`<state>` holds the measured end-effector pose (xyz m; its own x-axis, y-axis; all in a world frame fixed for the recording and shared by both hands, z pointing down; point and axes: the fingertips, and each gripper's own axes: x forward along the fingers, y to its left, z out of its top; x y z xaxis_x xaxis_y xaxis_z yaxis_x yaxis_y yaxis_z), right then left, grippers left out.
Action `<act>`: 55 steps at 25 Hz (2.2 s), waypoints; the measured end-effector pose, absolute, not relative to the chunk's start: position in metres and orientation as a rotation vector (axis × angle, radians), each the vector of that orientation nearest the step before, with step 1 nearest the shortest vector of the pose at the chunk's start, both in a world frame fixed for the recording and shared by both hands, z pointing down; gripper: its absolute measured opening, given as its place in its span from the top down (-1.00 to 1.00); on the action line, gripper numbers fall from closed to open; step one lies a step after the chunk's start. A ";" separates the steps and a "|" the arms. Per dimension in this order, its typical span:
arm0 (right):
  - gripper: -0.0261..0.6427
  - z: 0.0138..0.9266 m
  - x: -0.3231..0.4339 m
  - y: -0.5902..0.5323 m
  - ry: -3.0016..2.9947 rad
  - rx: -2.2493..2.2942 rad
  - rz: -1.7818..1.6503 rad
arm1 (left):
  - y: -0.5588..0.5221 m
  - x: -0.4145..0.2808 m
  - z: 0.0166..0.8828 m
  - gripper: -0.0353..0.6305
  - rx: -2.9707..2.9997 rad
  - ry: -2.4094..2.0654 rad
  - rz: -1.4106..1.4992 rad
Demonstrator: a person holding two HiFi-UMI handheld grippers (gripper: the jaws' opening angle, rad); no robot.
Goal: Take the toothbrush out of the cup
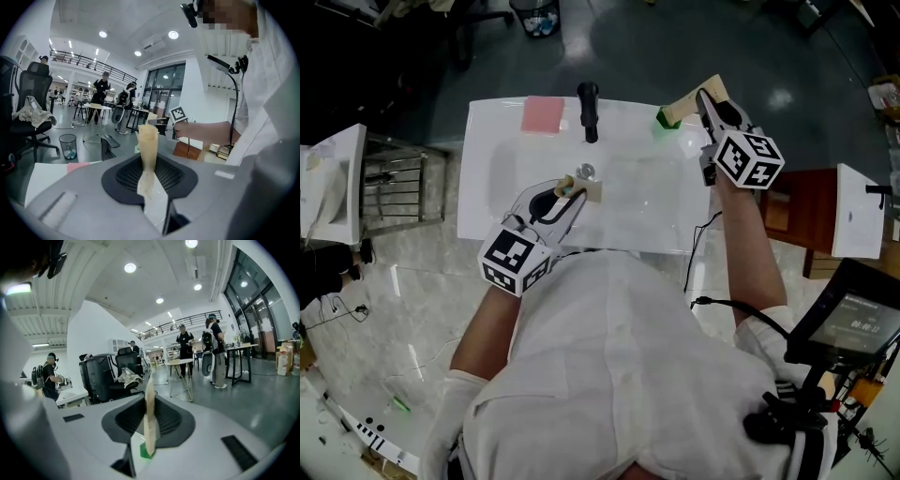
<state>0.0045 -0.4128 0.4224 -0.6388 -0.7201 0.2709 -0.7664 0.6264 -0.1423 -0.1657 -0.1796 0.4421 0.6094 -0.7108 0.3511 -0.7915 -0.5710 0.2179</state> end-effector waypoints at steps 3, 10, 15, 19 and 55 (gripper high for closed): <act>0.73 0.413 0.008 -0.411 -2.680 1.231 0.356 | -0.180 -0.163 0.442 0.65 2.487 -1.212 0.315; 0.73 0.398 0.018 -0.400 -2.722 1.221 0.306 | -0.185 -0.158 0.446 0.65 2.493 -1.233 0.308; 0.73 0.366 0.037 -0.366 -2.737 1.205 0.275 | -0.172 -0.143 0.424 0.65 2.506 -1.248 0.302; 0.73 0.357 0.050 -0.344 -2.732 1.193 0.264 | -0.168 -0.136 0.413 0.65 2.514 -1.256 0.298; 0.73 0.419 0.119 -0.176 -2.690 0.862 0.263 | -0.121 -0.046 0.403 0.65 2.507 -1.317 0.363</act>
